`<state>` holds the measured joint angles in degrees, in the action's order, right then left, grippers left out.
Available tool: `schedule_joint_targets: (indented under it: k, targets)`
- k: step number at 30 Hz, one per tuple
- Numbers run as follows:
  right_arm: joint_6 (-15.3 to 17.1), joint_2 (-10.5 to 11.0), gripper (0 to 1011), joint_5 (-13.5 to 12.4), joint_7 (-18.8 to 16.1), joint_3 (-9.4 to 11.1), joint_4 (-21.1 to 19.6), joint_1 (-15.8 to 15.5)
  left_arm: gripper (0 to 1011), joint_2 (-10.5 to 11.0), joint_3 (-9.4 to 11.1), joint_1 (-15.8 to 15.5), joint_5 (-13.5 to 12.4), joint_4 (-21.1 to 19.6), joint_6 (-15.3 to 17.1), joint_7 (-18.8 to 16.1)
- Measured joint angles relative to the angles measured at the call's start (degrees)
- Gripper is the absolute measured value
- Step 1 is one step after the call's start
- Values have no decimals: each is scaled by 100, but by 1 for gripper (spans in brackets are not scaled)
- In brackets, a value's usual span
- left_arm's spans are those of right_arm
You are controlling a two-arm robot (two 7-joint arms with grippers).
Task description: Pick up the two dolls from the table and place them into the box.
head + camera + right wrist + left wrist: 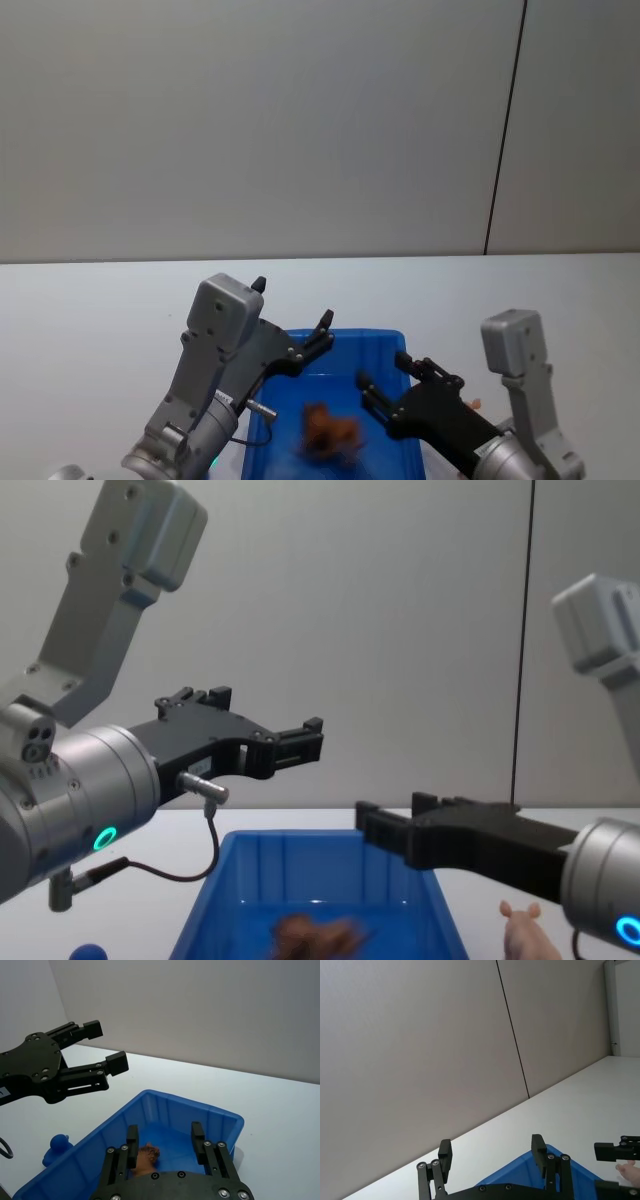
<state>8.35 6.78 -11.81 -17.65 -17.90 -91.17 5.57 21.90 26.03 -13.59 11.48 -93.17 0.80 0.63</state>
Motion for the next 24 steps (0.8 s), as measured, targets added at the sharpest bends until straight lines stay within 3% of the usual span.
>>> schedule_joint_targets:
  k: [7, 15, 24]
  targets:
    - [50, -73, 809, 60, 5, -27, 186, 119, 1001, 0, 0, 0, 0, 0, 0, 0]
    - [74, -42, 1001, 82, 321, 19, 207, 84, 1001, 0, 0, 0, 0, 0, 0, 0]
    - [82, 122, 1001, 123, 915, 106, -57, -205, 1001, 0, 0, 0, 0, 0, 0, 0]
